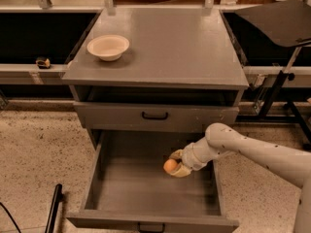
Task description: Place orange into middle drawer
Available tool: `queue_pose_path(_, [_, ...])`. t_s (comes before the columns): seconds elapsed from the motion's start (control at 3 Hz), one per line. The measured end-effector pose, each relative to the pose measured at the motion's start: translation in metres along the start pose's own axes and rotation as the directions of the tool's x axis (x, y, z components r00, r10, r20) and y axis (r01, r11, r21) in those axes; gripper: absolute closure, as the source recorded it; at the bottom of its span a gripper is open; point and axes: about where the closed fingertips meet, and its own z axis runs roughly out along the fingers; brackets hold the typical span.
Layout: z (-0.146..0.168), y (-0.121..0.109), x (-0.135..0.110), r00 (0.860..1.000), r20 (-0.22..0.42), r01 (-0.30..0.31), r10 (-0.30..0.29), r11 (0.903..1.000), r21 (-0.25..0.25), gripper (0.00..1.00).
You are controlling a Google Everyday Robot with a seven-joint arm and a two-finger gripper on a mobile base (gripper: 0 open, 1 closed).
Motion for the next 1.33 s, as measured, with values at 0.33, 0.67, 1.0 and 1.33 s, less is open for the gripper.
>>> queue_pose_path(0.33, [0.003, -0.004, 0.026, 0.995, -0.02, -0.096, 0.096, 0.9952, 0.023, 1.0])
queue_pose_path(0.67, [0.009, -0.006, 0.043, 0.988, 0.011, -0.156, 0.155, 0.9866, 0.049, 1.0])
queue_pose_path(1.0, [0.026, -0.01, 0.053, 0.982, 0.046, -0.184, 0.183, 0.9826, 0.027, 0.82])
queue_pose_path(1.33, [0.028, -0.011, 0.054, 0.981, 0.05, -0.188, 0.186, 0.9819, 0.025, 0.59])
